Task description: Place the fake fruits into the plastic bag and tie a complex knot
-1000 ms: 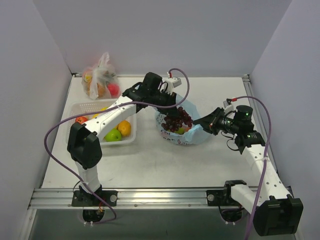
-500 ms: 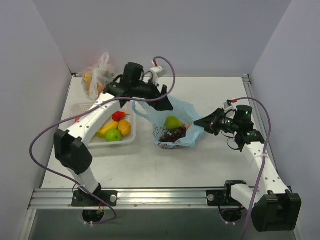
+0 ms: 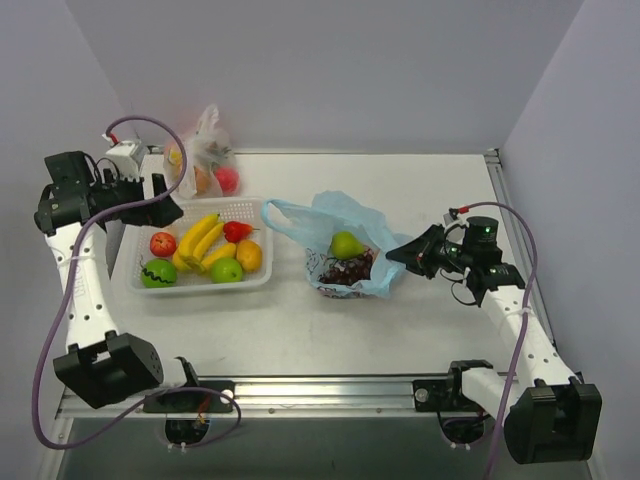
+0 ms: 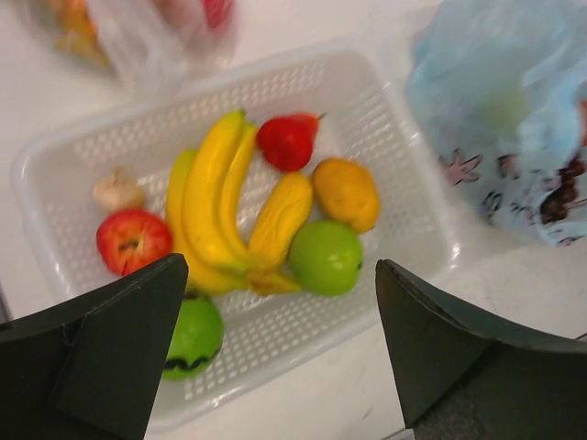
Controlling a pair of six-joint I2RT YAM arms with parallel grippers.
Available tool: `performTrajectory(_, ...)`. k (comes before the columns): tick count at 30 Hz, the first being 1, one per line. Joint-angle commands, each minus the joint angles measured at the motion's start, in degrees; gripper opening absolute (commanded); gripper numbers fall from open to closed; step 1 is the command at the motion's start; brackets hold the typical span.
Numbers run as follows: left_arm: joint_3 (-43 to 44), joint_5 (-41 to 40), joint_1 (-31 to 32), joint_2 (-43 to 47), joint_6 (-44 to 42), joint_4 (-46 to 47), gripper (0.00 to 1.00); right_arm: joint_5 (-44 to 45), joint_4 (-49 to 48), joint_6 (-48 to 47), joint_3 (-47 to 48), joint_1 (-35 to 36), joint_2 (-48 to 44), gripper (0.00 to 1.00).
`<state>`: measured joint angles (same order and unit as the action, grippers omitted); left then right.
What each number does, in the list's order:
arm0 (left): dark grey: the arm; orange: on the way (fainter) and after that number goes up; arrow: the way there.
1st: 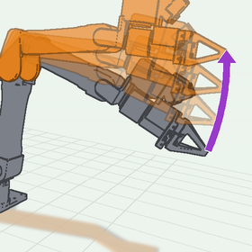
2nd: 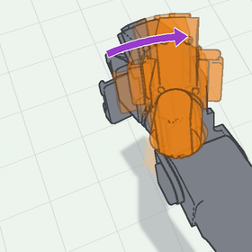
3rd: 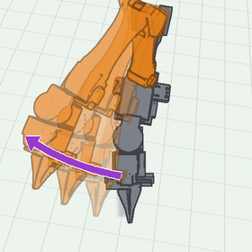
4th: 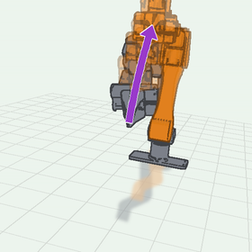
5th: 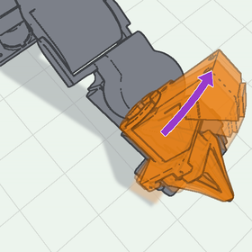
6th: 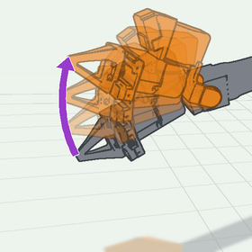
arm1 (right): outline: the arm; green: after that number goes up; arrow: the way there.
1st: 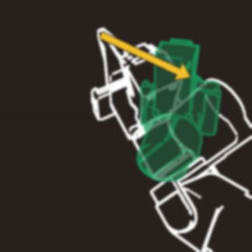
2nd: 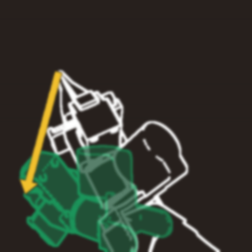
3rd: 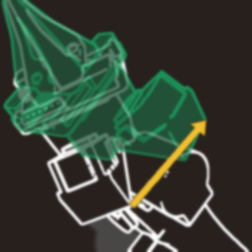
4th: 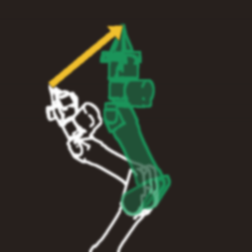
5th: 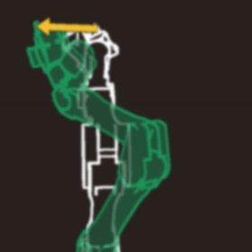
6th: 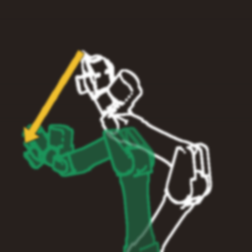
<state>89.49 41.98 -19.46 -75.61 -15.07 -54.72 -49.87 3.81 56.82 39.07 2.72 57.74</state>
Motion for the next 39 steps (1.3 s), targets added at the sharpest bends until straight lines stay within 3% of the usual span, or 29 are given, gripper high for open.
performTrajectory(1, -3.70, -13.84, -4.16, -2.52, -10.68, -10.67, 0.95, 0.21, -0.47, -1.27, -0.31, 0.53, -1.48, 0.00)
performTrajectory(6, -12.22, -15.60, -3.84, -0.77, -9.03, -8.84, 0.96, 0.47, -0.56, -1.45, -0.84, 0.62, -1.84, 0.00)
performTrajectory(12, -20.74, -27.55, 5.73, -0.50, 3.71, -1.19, 0.95, 0.47, -1.00, -1.36, -0.57, 0.62, -1.31, 0.00)
performTrajectory(18, -24.45, -40.11, 13.73, -1.99, 14.79, 7.07, 0.96, 0.39, -1.09, -1.27, -0.49, 0.62, -1.14, 0.00)
performTrajectory(23, -24.46, -46.98, 14.81, -5.68, 21.57, 8.14, 0.95, 0.30, -1.00, -1.36, 0.04, 0.36, -0.87, 0.00)
performTrajectory(27, -22.44, -44.18, 11.82, -4.28, 17.38, 8.67, 0.87, 0.03, -0.65, -1.97, 0.39, 0.09, -0.78, 0.00)
performTrajectory(32, -17.35, -35.05, 5.24, -2.87, 5.78, 4.80, 0.92, -0.23, -0.39, -2.15, 0.31, 0.00, -0.69, 0.00)
performTrajectory(39, -17.24, -32.22, 2.68, -7.61, -8.46, -0.99, 0.97, -0.23, -0.39, -1.97, -0.13, 0.00, -0.08, 0.00)
